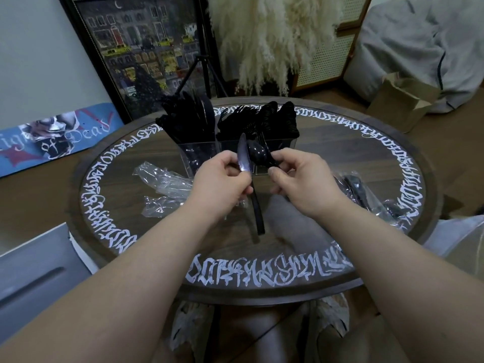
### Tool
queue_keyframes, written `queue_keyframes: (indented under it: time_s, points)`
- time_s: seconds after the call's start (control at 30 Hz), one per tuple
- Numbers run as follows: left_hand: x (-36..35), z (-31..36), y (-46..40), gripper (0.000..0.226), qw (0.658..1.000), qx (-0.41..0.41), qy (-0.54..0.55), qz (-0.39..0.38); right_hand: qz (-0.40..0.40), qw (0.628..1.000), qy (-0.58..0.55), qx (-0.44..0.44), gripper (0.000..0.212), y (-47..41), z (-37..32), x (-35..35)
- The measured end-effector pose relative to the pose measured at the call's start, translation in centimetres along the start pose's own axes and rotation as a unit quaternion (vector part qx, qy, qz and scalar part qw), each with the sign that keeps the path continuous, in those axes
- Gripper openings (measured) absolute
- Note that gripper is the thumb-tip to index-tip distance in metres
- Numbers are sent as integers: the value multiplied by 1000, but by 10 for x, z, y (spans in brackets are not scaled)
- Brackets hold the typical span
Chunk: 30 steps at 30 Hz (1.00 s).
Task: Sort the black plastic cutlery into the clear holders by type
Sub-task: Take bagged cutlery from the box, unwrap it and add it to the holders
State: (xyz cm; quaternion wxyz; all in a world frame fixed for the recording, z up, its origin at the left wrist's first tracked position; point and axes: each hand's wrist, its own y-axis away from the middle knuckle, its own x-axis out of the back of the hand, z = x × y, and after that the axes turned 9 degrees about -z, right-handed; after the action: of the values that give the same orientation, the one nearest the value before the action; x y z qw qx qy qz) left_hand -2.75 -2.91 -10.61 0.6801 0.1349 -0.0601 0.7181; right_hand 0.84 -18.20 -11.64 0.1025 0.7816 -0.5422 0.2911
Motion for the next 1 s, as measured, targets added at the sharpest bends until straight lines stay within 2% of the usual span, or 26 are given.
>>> queue_keyframes:
  time_s: [0.07, 0.23, 0.4, 0.57, 0.7, 0.9, 1.0]
  points:
    - [4, -1, -1, 21, 1000, -4, 1, 16, -12, 1000, -1, 17, 36, 1, -2, -4]
    - [10, -2, -2, 20, 999, 10, 25, 31, -34, 992, 103, 60, 28, 1, -6, -13]
    - [16, -4, -2, 8, 999, 3, 23, 25, -44, 998, 42, 33, 27, -2, -8, -15]
    - [23, 5, 8, 19, 996, -42, -28, 76, -2, 997, -72, -6, 34, -5, -10, -13]
    - [40, 26, 15, 17, 982, -115, -93, 117, 19, 993, -115, -2, 35, -8, -29, 4]
    - [75, 73, 6, 22, 947, -155, -233, 159, -33, 994, -96, -39, 38, -25, -57, 26]
    - [87, 87, -9, 23, 936, -135, -287, 152, -71, 991, -98, -62, 19, -34, -71, 35]
